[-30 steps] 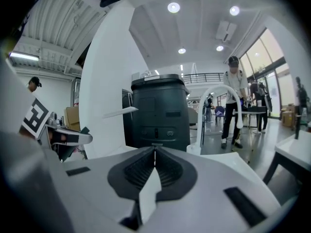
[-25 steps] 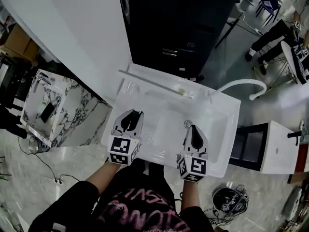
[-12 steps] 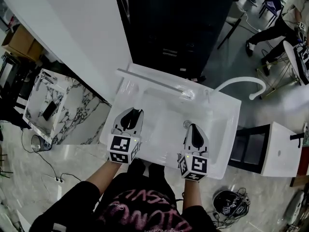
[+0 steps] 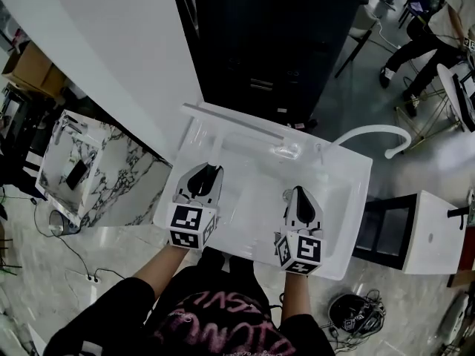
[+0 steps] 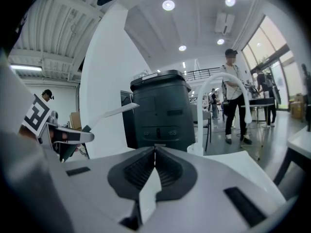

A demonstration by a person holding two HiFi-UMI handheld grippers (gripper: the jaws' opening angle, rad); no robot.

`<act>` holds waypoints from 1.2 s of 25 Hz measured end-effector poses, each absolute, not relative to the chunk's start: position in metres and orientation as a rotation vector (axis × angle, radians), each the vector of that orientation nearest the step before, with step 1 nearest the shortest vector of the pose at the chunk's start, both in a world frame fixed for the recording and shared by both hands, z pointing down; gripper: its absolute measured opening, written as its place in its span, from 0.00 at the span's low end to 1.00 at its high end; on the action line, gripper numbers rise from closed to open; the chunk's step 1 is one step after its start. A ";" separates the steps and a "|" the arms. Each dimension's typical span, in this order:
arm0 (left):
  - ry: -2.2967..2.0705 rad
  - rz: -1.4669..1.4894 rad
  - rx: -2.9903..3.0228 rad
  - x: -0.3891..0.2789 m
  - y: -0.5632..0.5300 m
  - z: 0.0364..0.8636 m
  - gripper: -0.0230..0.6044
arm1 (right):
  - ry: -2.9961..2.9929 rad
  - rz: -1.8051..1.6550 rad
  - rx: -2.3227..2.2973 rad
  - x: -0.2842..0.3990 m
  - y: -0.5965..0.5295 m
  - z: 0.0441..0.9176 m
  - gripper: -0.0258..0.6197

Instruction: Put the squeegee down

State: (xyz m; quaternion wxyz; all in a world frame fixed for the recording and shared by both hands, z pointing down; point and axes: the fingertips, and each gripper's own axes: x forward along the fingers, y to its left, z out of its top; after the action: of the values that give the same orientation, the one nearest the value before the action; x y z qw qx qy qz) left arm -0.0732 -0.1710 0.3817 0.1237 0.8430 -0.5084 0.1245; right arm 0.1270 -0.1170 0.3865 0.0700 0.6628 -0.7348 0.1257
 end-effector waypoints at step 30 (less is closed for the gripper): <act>-1.436 0.508 2.318 -0.064 -0.193 0.475 0.17 | -2.182 0.585 1.921 0.119 -0.134 0.471 0.07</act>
State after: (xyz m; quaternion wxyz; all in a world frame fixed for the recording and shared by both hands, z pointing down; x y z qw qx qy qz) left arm -0.0635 -0.1925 0.4749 0.1829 0.8215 -0.5091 0.1802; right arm 0.1186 -0.1336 0.4711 0.0877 0.6453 -0.7330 0.1964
